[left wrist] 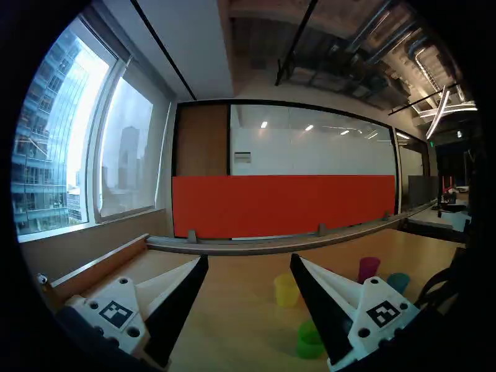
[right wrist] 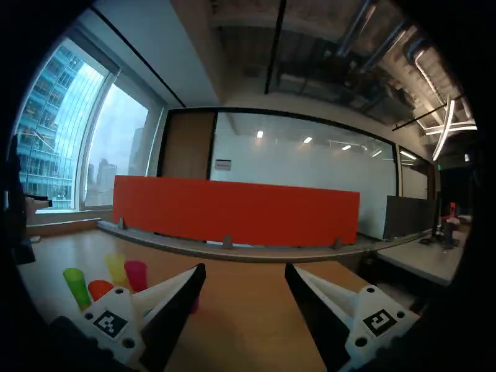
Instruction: Pour water
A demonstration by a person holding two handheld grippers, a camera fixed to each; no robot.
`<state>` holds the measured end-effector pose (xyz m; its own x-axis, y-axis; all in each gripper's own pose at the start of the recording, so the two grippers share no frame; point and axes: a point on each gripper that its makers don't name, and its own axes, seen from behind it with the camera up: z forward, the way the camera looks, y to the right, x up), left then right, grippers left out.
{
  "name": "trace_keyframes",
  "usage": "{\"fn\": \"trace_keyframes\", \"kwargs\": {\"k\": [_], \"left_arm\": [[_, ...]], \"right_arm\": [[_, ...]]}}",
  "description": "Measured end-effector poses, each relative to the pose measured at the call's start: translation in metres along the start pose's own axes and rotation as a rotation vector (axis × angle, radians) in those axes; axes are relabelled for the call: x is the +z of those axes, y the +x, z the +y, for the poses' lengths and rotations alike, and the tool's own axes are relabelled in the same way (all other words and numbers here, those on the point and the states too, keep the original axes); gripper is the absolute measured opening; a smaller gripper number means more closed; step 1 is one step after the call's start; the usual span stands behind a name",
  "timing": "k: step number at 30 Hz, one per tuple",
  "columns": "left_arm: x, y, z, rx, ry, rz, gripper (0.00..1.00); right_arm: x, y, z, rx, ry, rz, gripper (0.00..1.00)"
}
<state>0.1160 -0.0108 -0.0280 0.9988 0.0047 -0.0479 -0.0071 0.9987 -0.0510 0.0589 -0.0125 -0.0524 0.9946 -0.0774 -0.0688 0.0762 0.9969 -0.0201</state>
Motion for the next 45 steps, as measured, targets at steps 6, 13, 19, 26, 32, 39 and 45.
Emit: {"fn": "trace_keyframes", "kwargs": {"k": [6,13,19,26,32,39,45], "left_arm": [[0.000,-0.003,0.001,0.024,0.022,0.019,0.99],[0.003,-0.016,0.007,0.053,0.035,0.027,0.99],[0.003,-0.029,0.007,0.075,0.059,0.035,0.98],[0.004,-0.048,0.005,0.072,0.082,0.029,0.98],[0.005,-0.065,0.005,0.053,0.085,0.015,0.98],[0.008,-0.078,0.003,0.023,0.091,0.006,0.98],[0.011,-0.084,0.005,0.007,0.081,0.010,0.98]], "right_arm": [[-0.001,0.003,0.004,0.011,-0.023,0.017,0.99],[0.000,0.006,0.008,0.027,-0.048,0.025,0.99],[-0.001,0.005,0.010,0.035,-0.061,0.023,0.99],[-0.003,-0.002,0.011,0.038,-0.078,0.016,0.99],[-0.006,-0.007,0.012,0.046,-0.083,0.007,0.99],[-0.008,-0.007,0.016,0.047,-0.092,0.006,0.99],[-0.007,-0.008,0.016,0.043,-0.092,0.003,0.99]]}}
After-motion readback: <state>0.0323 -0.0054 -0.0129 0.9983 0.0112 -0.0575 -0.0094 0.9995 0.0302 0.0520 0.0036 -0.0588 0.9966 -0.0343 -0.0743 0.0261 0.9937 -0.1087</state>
